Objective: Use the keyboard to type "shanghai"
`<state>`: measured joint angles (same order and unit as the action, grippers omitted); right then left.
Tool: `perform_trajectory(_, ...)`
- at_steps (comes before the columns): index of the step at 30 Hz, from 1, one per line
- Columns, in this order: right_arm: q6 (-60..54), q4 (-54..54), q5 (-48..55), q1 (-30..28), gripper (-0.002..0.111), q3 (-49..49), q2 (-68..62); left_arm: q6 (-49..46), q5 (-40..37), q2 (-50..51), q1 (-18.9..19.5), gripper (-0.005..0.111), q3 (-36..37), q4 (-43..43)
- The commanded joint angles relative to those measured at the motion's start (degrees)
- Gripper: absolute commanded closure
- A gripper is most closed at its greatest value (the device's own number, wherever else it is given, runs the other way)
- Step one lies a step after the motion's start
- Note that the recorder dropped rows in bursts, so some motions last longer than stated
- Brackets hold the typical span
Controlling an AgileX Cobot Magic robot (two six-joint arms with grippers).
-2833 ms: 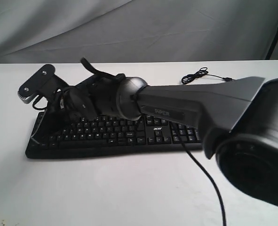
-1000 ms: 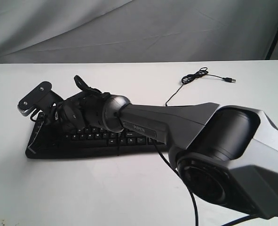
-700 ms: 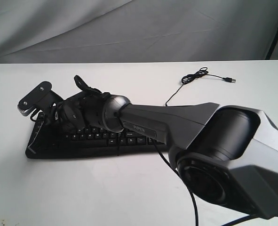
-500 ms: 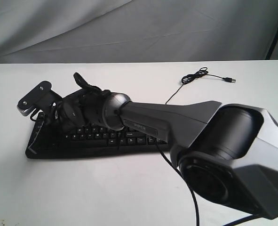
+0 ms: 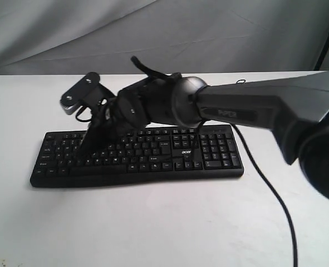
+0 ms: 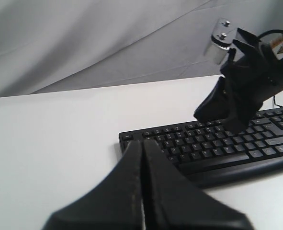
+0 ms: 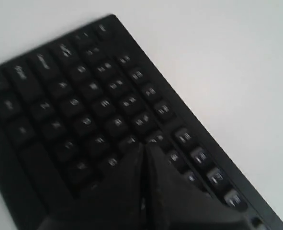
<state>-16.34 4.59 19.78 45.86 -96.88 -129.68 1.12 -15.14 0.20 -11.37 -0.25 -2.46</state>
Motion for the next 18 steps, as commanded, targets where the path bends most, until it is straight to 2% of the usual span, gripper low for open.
perform_trajectory(1,0.50,1.86,-3.23,-2.46,0.108,5.42,1.90,0.16,0.28,-0.20,-0.23,0.107,0.25,-0.04)
perform_trajectory(18,0.28,2.09,-5.81,-4.04,0.108,6.80,0.36,0.16,0.28,-0.20,-0.23,0.107,0.25,-0.04)
